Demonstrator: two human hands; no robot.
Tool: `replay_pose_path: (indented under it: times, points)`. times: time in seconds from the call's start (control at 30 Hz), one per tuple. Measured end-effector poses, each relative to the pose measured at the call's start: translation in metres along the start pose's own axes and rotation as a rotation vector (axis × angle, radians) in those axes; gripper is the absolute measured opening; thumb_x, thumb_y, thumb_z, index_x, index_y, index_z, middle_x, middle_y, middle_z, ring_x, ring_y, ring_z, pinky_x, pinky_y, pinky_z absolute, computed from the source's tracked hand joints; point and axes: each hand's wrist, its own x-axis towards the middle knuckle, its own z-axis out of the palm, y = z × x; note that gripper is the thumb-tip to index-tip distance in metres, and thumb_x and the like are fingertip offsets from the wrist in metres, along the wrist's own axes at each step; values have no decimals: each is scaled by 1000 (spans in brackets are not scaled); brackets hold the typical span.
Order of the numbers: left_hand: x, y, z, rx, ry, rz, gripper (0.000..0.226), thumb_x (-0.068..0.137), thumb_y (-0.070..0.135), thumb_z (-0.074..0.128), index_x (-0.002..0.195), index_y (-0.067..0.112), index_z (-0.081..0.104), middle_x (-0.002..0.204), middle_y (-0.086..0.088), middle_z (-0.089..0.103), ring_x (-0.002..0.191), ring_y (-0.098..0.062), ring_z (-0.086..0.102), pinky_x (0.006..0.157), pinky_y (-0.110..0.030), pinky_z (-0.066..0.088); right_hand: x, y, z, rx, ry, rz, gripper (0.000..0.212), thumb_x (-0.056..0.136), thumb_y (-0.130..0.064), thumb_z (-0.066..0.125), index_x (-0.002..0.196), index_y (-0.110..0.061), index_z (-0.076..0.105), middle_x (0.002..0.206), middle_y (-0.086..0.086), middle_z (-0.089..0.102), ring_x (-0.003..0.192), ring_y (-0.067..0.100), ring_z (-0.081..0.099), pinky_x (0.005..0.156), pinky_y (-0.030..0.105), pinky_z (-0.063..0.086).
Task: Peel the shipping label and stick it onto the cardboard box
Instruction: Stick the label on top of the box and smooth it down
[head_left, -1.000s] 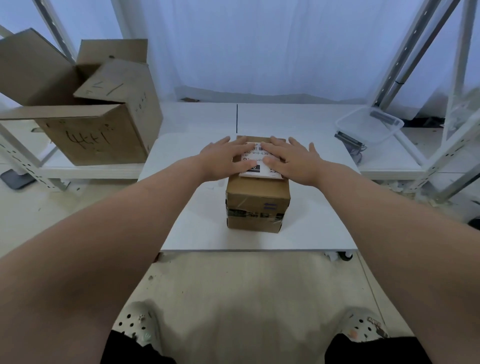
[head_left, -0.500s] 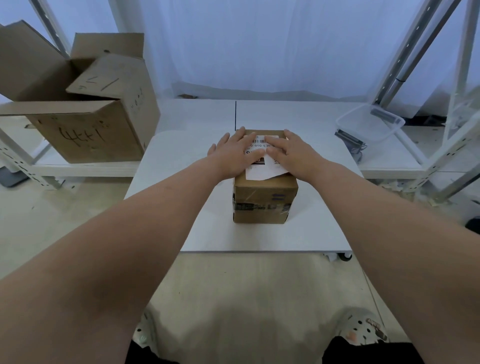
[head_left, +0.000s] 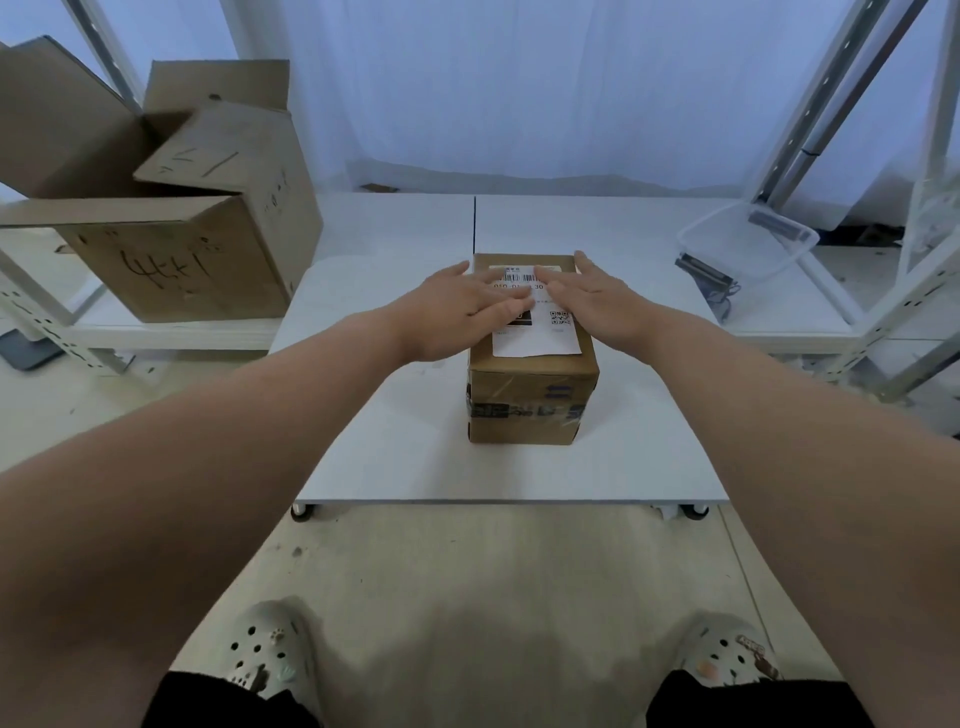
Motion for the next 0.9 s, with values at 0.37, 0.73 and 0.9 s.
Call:
replay_pose_path:
  times: [0.37, 0.73, 0.9]
  points:
    - [7, 4, 7, 77, -69, -191, 48, 101, 43, 9, 149, 39, 9, 160, 15, 1, 148, -13, -10, 117, -47, -14, -27, -12, -11, 220, -89, 15, 49, 99, -41, 40, 144, -23, 39, 148, 0, 41, 134, 22, 39, 92, 20, 37]
    - [11, 6, 6, 20, -41, -201, 46, 101, 44, 13, 147, 43, 19, 160, 14, 6, 148, -15, -8, 117, -51, -13, -43, -10, -22, -394, 38, -284, 60, 73, -50, 73, 128, -33, 56, 151, -2, 35, 141, 19, 20, 114, 37, 19]
    - [4, 10, -10, -122, 134, -154, 32, 98, 34, 41, 121, 28, 63, 139, 6, 53, 136, -20, 38, 114, -42, 24, -53, -17, -19, -589, 141, -531, 28, 84, -37, 66, 109, -24, 70, 134, 1, 54, 129, 21, 40, 102, 37, 36]
